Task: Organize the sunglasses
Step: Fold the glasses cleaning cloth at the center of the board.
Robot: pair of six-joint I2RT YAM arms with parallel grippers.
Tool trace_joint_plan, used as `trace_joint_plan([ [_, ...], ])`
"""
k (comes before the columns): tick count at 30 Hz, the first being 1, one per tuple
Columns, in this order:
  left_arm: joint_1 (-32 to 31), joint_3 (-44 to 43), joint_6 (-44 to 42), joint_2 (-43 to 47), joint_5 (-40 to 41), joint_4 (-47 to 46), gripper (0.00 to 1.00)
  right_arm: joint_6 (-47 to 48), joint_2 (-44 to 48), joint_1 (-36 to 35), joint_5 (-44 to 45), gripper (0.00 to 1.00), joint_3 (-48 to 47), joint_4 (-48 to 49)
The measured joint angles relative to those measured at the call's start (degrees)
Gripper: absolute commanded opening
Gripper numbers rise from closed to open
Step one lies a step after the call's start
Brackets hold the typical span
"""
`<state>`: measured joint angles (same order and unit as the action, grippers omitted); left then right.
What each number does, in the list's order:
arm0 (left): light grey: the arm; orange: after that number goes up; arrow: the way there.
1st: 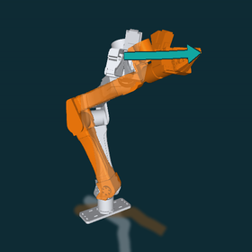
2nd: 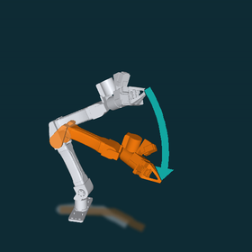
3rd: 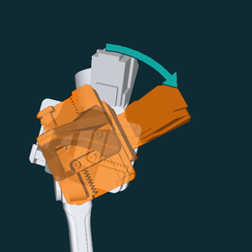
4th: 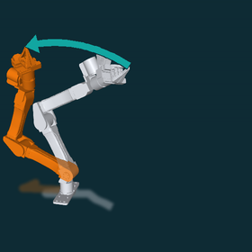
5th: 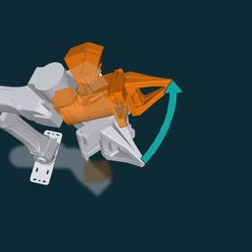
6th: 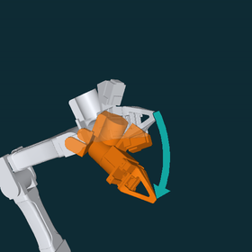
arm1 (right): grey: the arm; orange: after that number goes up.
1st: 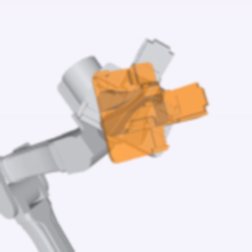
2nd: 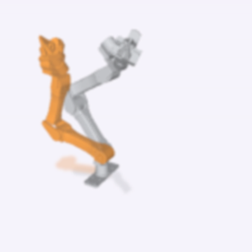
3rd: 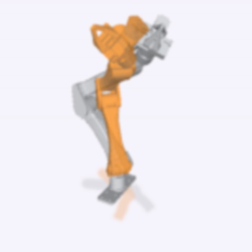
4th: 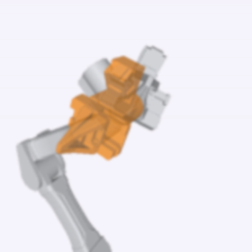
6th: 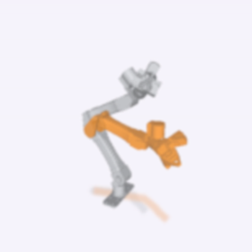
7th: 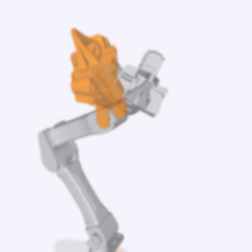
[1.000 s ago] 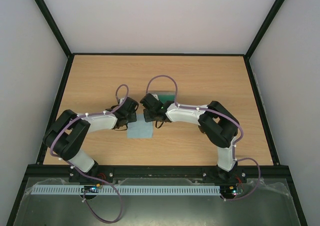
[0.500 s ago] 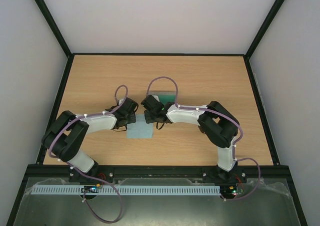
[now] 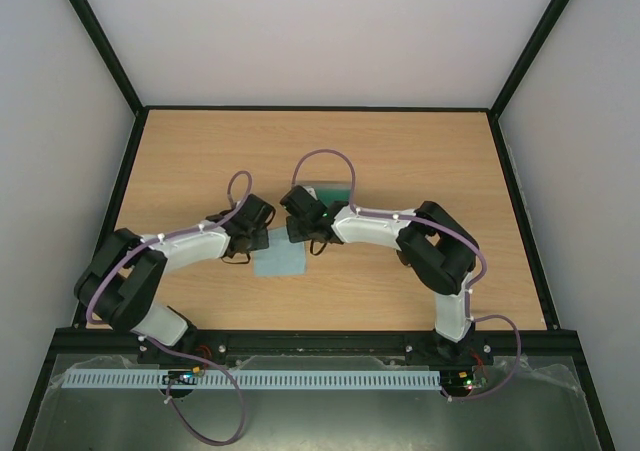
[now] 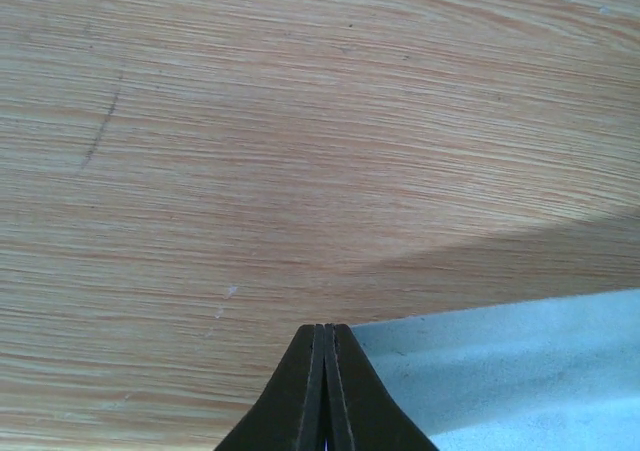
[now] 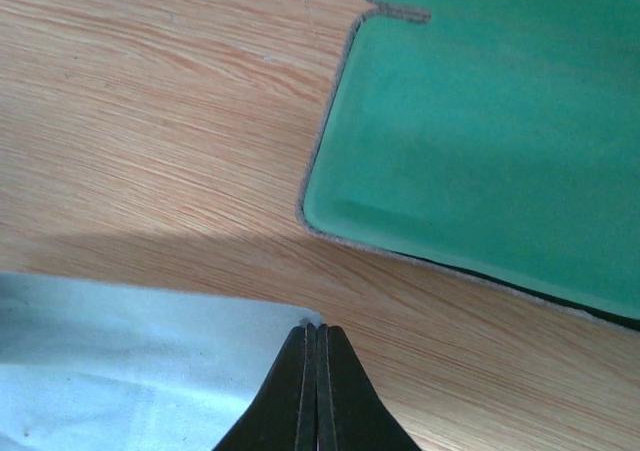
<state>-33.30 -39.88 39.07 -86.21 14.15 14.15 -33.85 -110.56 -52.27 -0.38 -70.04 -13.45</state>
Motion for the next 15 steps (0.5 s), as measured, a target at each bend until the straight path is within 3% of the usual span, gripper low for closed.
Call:
trace_joint_plan([
  [15, 1.92, -2.05, -1.03, 1.05, -0.02, 0.81, 0.02, 0.2, 0.0, 0.81, 0.39, 0.01, -2.27, -1.11],
])
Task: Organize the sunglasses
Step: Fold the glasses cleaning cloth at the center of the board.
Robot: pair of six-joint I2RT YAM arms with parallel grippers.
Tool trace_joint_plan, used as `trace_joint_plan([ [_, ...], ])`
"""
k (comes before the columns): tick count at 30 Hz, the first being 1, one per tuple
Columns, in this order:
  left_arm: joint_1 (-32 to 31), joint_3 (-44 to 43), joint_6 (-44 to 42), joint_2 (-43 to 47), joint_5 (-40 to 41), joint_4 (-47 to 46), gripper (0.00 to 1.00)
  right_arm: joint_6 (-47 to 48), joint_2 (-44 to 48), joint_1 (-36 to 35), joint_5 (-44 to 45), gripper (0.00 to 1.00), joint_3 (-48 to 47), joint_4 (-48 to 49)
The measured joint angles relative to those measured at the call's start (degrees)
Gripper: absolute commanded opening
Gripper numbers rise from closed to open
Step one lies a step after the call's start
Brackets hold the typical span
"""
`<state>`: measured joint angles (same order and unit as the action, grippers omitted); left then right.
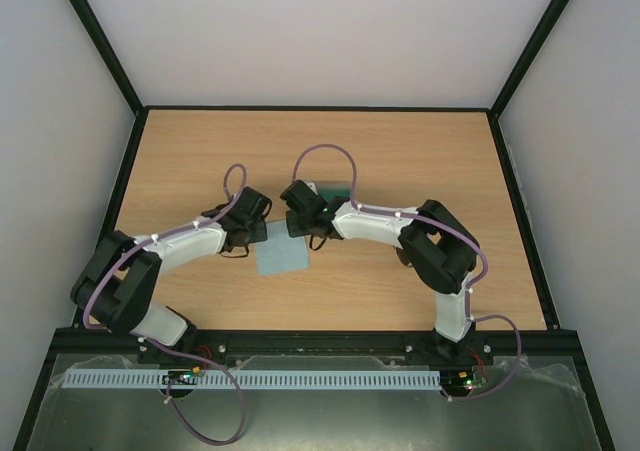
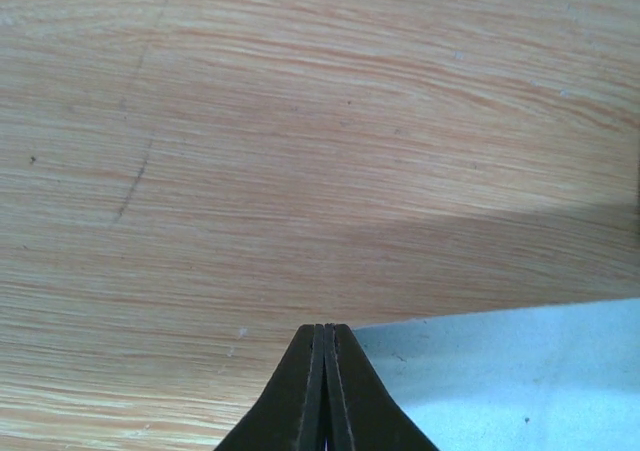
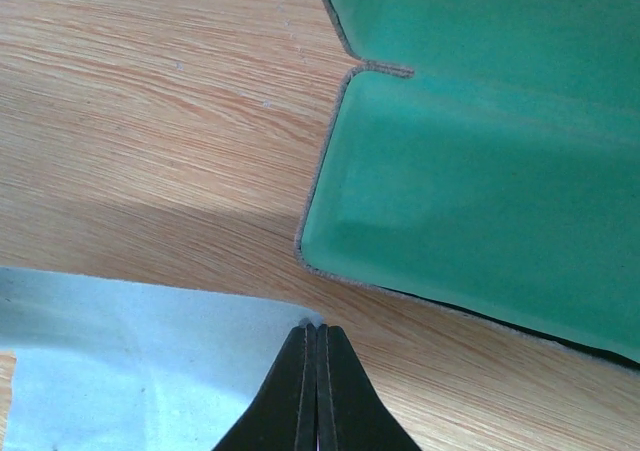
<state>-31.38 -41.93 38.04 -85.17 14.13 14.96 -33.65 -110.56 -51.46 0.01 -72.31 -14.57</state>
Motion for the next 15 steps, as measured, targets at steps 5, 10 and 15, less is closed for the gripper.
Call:
trace_joint_plan([
  [5, 0.55, -0.2, -0.35, 0.9, -0.04, 0.0, 0.02, 0.0, 0.0, 0.13, 0.0, 0.01, -0.02, -0.02],
  [10, 0.83, -0.46, -0.63, 2.19, -0.09, 0.09, 0.02, 0.02, 0.0, 0.24, 0.0, 0.01, -0.02, -0.04],
  [15, 1.09, -1.75, -0.98, 2.27, -0.09, 0.35, 0.02, 0.02, 0.0, 0.52, 0.04, 0.01, -0.15, -0.09],
])
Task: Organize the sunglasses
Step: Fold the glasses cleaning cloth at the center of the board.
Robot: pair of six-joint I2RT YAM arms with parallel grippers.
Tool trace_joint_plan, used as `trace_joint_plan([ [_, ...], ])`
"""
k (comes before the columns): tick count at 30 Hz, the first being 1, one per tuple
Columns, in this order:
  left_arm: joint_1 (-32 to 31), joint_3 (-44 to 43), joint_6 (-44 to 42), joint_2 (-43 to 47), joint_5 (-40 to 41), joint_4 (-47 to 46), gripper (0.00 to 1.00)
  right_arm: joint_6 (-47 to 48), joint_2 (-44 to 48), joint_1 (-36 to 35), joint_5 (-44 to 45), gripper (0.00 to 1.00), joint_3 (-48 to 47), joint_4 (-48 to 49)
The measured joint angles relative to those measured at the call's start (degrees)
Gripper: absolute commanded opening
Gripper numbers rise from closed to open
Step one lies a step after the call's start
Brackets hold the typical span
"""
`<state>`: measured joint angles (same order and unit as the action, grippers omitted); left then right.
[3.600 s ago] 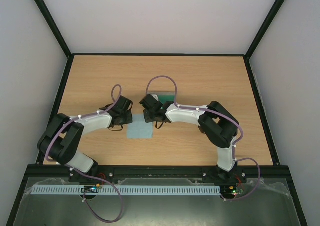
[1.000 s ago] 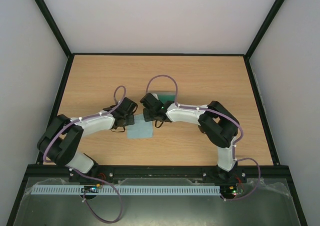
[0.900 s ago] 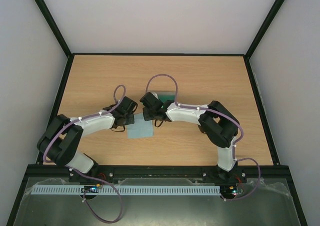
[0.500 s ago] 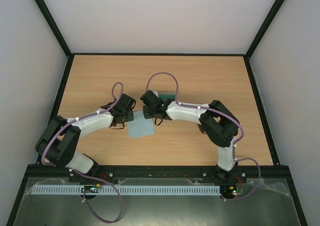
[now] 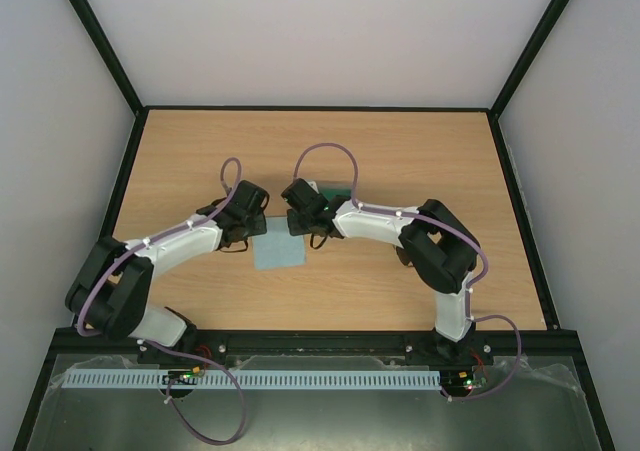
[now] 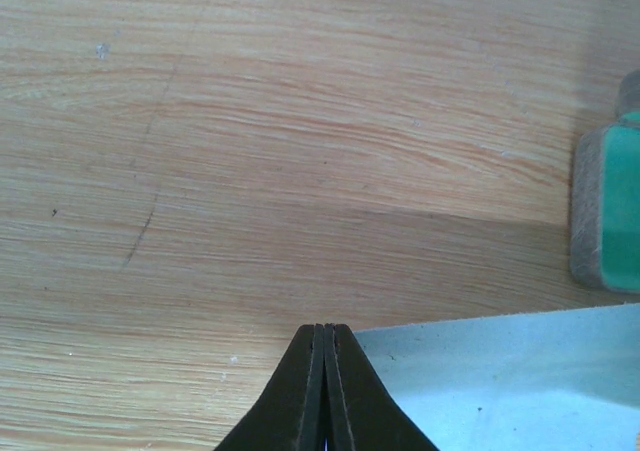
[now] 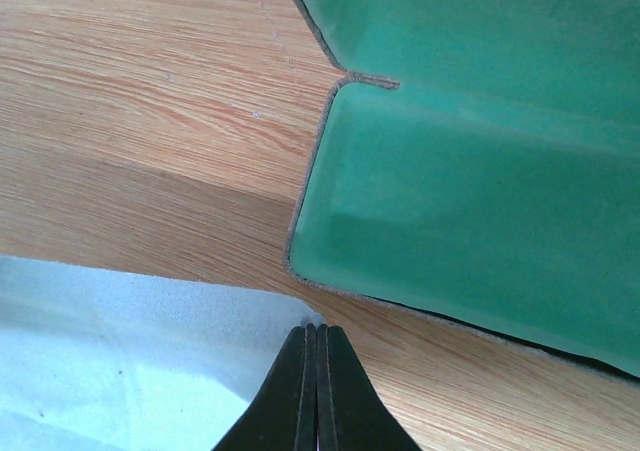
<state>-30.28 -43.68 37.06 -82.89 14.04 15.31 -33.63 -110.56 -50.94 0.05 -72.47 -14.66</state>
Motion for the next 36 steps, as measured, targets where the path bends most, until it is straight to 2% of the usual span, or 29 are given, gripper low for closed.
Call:
trace_joint_plan([
  [11, 0.09, -0.15, -0.24, 2.64, -0.94, 0.52, 0.02, 0.09, 1.38, 0.09, -0.33, 0.01, 0.17, 0.04],
  [36, -2.23, 6.75, 1.4, 10.56, -3.52, 0.98, 0.02, 1.53, 7.28, -1.2, -3.89, 0.01, 8.31, 3.98],
])
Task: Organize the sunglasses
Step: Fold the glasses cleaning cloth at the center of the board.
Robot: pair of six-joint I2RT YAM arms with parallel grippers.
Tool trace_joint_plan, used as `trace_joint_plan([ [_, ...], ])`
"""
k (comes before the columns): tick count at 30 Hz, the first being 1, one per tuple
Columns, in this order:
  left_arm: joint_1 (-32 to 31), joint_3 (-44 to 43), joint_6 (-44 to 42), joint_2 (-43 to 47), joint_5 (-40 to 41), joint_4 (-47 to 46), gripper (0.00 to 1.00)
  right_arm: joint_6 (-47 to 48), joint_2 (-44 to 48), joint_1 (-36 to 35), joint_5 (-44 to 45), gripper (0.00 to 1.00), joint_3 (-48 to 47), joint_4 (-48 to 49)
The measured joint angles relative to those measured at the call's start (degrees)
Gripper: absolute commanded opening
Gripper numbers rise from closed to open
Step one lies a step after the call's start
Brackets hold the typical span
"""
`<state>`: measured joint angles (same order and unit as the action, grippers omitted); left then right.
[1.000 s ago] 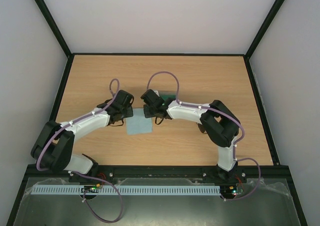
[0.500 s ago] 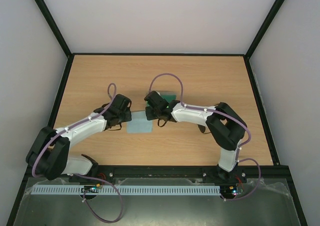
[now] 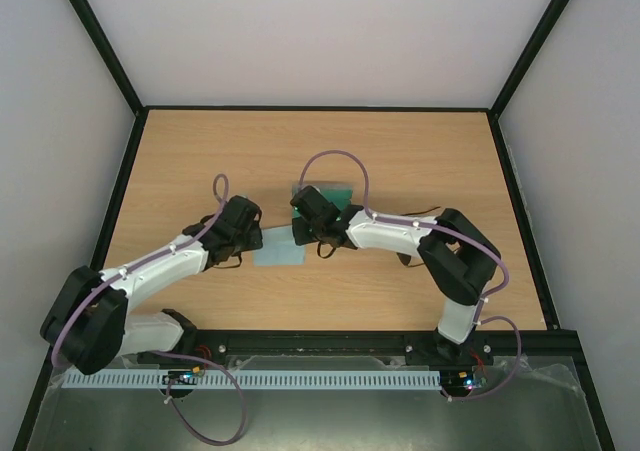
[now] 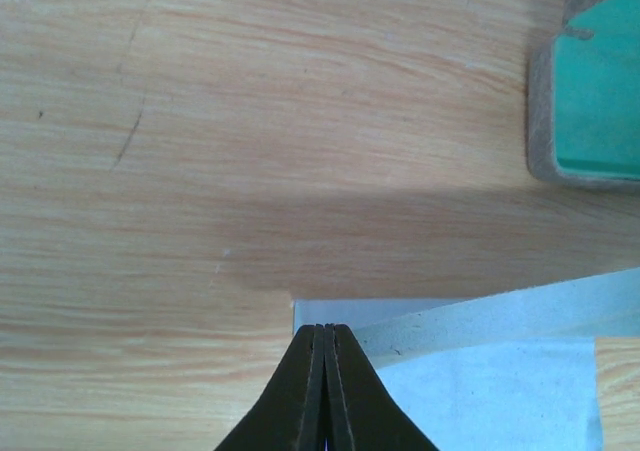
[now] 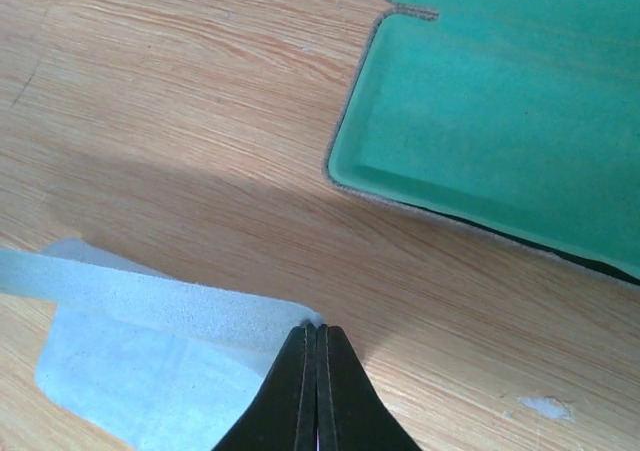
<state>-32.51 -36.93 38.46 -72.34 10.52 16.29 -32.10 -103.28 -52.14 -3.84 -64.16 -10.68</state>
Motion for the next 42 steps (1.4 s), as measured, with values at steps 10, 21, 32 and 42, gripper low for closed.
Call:
trace_joint_plan([
  [10, -1.29, 3.56, 1.86, 4.59, 0.04, 1.84, 0.02, -0.35, 1.73, -2.8, 0.72, 0.01, 1.97, 0.42],
  [21, -4.33, 3.82, 3.89, 6.34, 0.46, 2.91, 0.02, -1.53, 2.84, -4.13, 1.77, 0.01, 4.24, 0.66],
  [32, -6.88, 5.84, 6.8, 8.81, 1.14, 4.52, 0.02, -1.99, 4.35, -5.38, 2.47, 0.01, 5.2, 0.79],
  [42, -8.15, 5.86, 8.02, 9.16, 1.68, 5.49, 0.02, -3.08, 5.79, -6.1, 2.62, 0.01, 7.41, 1.27],
])
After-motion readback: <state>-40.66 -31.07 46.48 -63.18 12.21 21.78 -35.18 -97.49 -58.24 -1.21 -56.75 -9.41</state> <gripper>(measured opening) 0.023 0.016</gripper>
